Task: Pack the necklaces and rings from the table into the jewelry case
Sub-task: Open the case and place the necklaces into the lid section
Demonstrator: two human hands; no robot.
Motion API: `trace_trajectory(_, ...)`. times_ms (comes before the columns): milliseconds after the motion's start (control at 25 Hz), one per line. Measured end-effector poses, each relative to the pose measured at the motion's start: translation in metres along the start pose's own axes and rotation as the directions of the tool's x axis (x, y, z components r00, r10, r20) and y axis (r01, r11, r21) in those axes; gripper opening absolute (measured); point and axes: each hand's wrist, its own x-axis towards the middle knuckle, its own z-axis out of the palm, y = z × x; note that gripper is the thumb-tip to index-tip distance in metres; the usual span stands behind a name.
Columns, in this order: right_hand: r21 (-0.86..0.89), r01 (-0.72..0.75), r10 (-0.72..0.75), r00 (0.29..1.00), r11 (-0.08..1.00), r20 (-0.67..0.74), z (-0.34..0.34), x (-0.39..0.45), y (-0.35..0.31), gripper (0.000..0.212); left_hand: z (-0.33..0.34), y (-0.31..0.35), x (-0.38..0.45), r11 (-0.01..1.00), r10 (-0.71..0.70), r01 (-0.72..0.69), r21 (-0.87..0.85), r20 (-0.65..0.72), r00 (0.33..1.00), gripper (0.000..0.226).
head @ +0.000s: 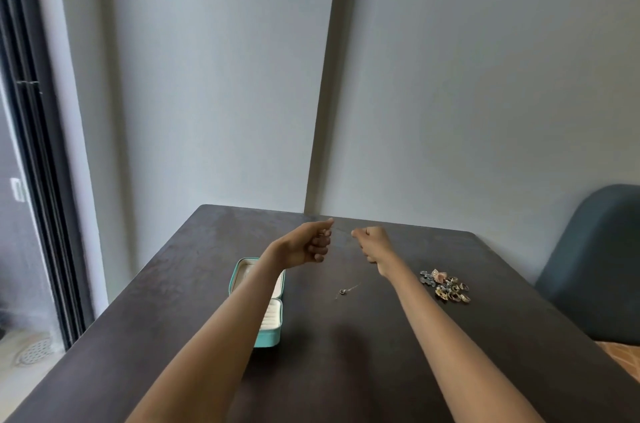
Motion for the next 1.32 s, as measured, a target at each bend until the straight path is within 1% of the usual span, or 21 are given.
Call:
trace_trajectory(40,-0.052,0.009,-0.009,1.0,0.999,-0.001,0.0,-0.005,0.005,0.047,0.002,0.0,-0.004,0.994,0.04,-0.04,-0.1,-0.006,0.999,0.04)
trace_trajectory(120,-0.089,0.018,-0.014,0.999,0.996,0.046,0.001,-0.014,0.014,0.044,0.007,-0.003,-0.007,0.956,0.121,-0.132,-0.264,-0.058,0.991,0.031)
trace_trajectory(240,-0.125,0.037,-0.007,0.972,0.991,0.234,0.004,-0.032,0.015,0.022,0.01,-0.004,-0.004,0.863,0.234,-0.289,-0.415,-0.179,0.956,0.026)
trace_trajectory(280,-0.151,0.049,-0.004,0.957,0.987,0.289,0.006,-0.038,0.013,0.022,0.011,-0.004,-0.002,0.849,0.251,-0.315,-0.425,-0.199,0.947,0.027)
trace_trajectory(320,-0.162,0.065,-0.009,0.945,0.985,0.328,0.008,-0.042,0.011,0.026,0.011,-0.004,-0.001,0.866,0.255,-0.322,-0.381,-0.218,0.942,0.028)
trace_trajectory(360,-0.154,0.077,-0.019,0.938,0.985,0.346,0.009,-0.044,0.007,0.029,0.012,-0.004,0.0,0.908,0.246,-0.308,-0.285,-0.233,0.941,0.029)
trace_trajectory(400,-0.135,0.081,-0.03,0.938,0.988,0.346,0.009,-0.046,0.002,0.032,0.014,-0.006,0.001,0.953,0.229,-0.27,-0.141,-0.252,0.94,0.03)
trace_trajectory(440,-0.104,0.081,-0.042,0.94,0.991,0.338,0.009,-0.047,-0.005,0.033,0.015,-0.007,0.0,0.975,0.212,-0.221,-0.001,-0.271,0.939,0.031)
trace_trajectory(480,-0.063,0.073,-0.049,0.944,0.995,0.327,0.009,-0.048,-0.012,0.032,0.015,-0.009,0.0,0.98,0.197,-0.178,0.095,-0.278,0.94,0.031)
trace_trajectory(600,0.088,-0.004,-0.017,0.972,0.996,0.235,0.007,-0.047,-0.026,0.037,0.02,-0.009,-0.009,0.983,0.13,-0.097,0.155,-0.222,0.966,0.032)
trace_trajectory(680,0.197,-0.101,0.071,0.986,0.975,0.151,0.003,-0.044,-0.027,0.033,0.022,-0.007,-0.015,0.973,0.036,0.002,0.23,-0.159,0.987,0.039)
trace_trajectory(760,0.289,-0.184,0.155,0.981,0.94,0.119,0.002,-0.04,-0.021,0.031,0.022,-0.007,-0.018,0.95,-0.071,0.098,0.295,-0.1,0.992,0.049)
trace_trajectory(840,0.36,-0.212,0.192,0.977,0.908,0.09,0.003,-0.037,-0.012,0.031,0.02,-0.007,-0.018,0.961,-0.093,0.1,0.259,-0.039,0.995,0.05)
trace_trajectory(920,0.377,-0.208,0.197,0.978,0.903,0.067,0.005,-0.038,-0.003,0.03,0.02,-0.007,-0.019,0.999,-0.011,0.011,0.048,-0.008,1.0,0.04)
trace_trajectory(960,0.356,-0.198,0.187,0.98,0.913,0.065,0.007,-0.04,0.001,0.031,0.02,-0.006,-0.019,0.996,0.049,-0.051,-0.078,-0.026,0.998,0.032)
trace_trajectory(1000,0.323,-0.184,0.171,0.983,0.928,0.07,0.009,-0.042,0.004,0.031,0.02,-0.006,-0.019,0.976,0.103,-0.114,-0.186,-0.068,0.992,0.025)
trace_trajectory(1080,0.25,-0.139,0.121,0.989,0.958,0.089,0.019,-0.048,0.011,0.032,0.018,-0.011,-0.015,0.904,0.186,-0.25,-0.347,-0.207,0.961,0.017)
trace_trajectory(1160,0.187,-0.073,0.052,0.992,0.98,0.111,0.032,-0.054,0.014,0.032,0.014,-0.019,-0.008,0.829,0.232,-0.364,-0.424,-0.331,0.915,0.017)
trace_trajectory(1200,0.138,-0.032,0.015,0.993,0.99,0.117,0.038,-0.057,0.014,0.032,0.013,-0.023,-0.006,0.831,0.247,-0.393,-0.394,-0.372,0.895,0.018)
trace_trajectory(1240,0.077,0.007,-0.016,0.993,0.997,0.12,0.042,-0.06,0.013,0.032,0.012,-0.027,-0.004,0.867,0.254,-0.393,-0.306,-0.407,0.877,0.02)
trace_trajectory(1320,-0.008,0.066,-0.065,0.989,0.998,0.13,0.046,-0.064,0.007,0.029,0.012,-0.033,-0.002,0.954,0.257,-0.299,-0.026,-0.444,0.858,0.021)
